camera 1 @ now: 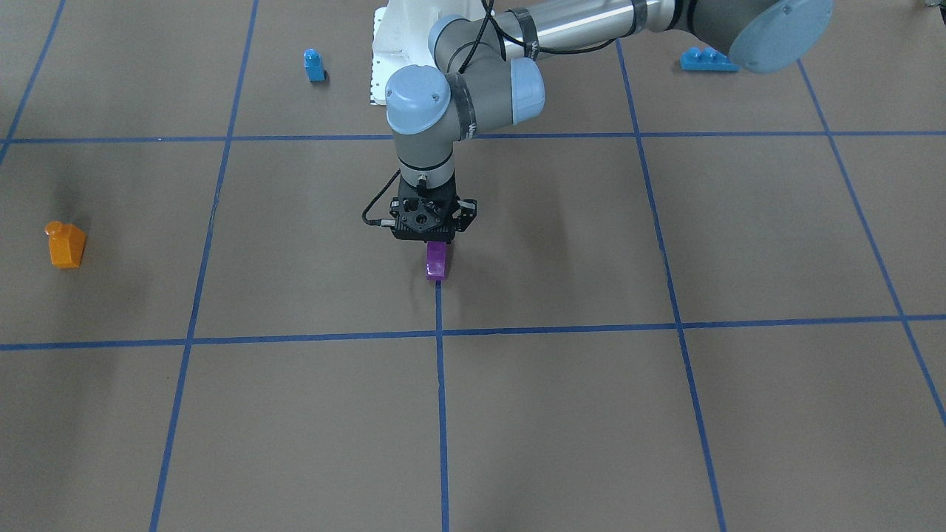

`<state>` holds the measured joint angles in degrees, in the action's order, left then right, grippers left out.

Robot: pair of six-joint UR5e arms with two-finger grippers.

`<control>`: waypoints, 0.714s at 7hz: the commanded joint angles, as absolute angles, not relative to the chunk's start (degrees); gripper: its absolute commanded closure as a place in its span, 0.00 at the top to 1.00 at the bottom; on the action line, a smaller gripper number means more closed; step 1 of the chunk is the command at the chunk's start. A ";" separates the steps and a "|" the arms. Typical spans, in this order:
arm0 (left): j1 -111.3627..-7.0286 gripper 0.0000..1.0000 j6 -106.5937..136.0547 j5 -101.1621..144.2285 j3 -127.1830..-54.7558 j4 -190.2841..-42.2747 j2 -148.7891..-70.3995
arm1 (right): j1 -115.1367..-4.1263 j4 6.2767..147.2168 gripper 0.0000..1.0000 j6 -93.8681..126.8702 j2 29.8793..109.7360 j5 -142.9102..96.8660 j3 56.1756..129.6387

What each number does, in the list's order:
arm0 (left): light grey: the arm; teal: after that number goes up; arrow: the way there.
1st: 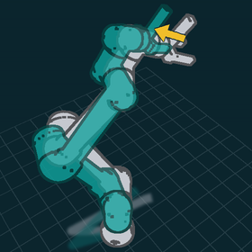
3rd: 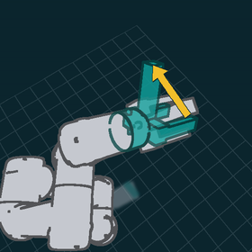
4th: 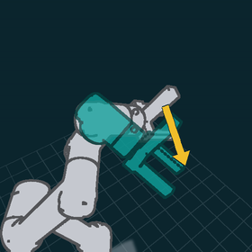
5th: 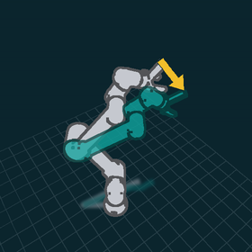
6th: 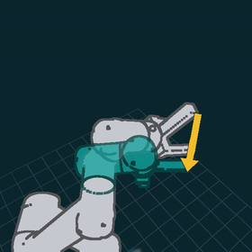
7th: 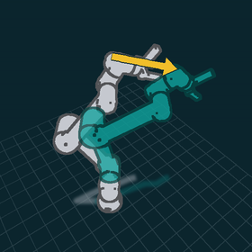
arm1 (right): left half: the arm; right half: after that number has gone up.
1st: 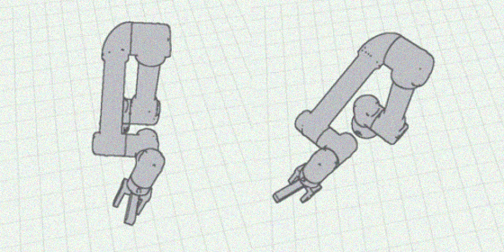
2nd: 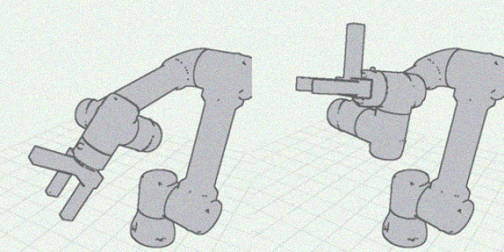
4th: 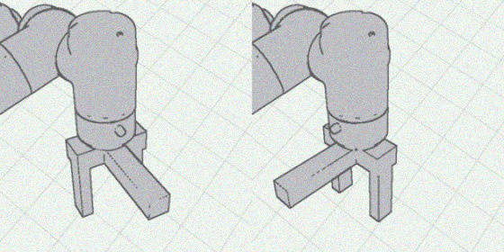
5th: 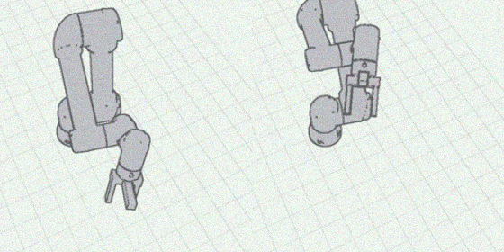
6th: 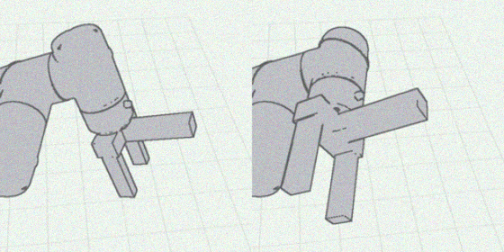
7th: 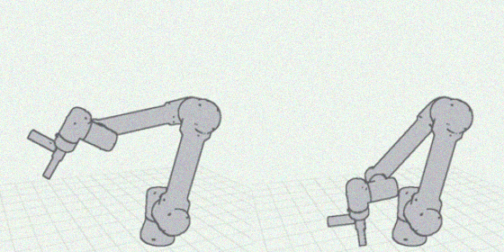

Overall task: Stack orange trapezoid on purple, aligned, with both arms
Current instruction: 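Lower the purple trapezoid onto the table with the left gripper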

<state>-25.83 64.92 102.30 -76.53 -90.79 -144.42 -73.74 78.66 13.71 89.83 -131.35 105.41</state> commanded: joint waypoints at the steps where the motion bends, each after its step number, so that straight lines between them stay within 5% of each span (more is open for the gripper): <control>1: -25.84 0.11 64.86 102.30 -76.46 -90.79 -144.32 | -73.74 78.75 1.00 13.80 89.82 -131.40 105.38; 5: -25.84 0.52 64.86 102.30 -76.38 -90.88 -144.32 | -73.74 78.75 1.00 13.80 89.82 -131.40 105.38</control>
